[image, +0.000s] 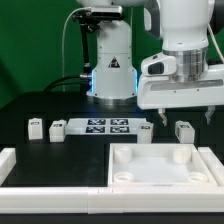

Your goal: Assemble one leg

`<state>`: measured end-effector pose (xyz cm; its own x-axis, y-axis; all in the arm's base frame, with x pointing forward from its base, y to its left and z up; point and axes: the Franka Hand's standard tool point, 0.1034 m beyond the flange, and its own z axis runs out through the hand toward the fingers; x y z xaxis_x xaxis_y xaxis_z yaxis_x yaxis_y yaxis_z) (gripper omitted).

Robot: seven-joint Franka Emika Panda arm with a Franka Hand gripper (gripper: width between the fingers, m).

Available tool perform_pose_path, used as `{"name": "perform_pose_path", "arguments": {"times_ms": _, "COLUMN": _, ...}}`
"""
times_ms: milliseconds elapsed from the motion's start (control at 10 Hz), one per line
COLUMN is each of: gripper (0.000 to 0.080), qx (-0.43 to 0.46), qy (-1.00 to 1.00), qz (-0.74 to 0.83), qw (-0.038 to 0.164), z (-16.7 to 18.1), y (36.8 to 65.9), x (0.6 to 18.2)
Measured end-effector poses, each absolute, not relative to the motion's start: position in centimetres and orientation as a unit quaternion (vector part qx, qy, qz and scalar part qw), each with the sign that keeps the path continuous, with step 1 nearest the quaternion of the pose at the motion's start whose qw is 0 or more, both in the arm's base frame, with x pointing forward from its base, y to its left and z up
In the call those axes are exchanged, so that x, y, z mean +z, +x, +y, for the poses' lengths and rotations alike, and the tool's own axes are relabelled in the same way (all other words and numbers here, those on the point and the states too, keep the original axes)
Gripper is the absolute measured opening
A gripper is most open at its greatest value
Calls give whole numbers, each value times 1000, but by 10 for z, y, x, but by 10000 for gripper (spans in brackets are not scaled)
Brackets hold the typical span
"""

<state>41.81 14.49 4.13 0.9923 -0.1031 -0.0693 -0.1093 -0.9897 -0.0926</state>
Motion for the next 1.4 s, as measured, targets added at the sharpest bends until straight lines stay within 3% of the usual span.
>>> {"name": "perform_pose_path", "arguments": {"times_ms": 200, "gripper": 649, "qx": 125, "qy": -991, "qz": 29, "qw": 42, "z": 140, "y": 405, "x": 40}}
{"name": "perform_pose_path", "arguments": {"times_ms": 600, "gripper": 649, "qx": 305, "qy": -949, "qz": -51, "qw": 71, "z": 146, "y": 391, "x": 24}}
{"name": "perform_pose_path", "arguments": {"times_ms": 800, "gripper": 649, "qx": 386, "qy": -918, "qz": -59, "qw": 74, "z": 153, "y": 383, "x": 24}}
{"name": "perform_pose_path", "arguments": {"times_ms": 1400, "gripper": 649, "qx": 365, "qy": -929, "qz": 50, "qw": 30, "z": 150, "y": 384, "x": 13}}
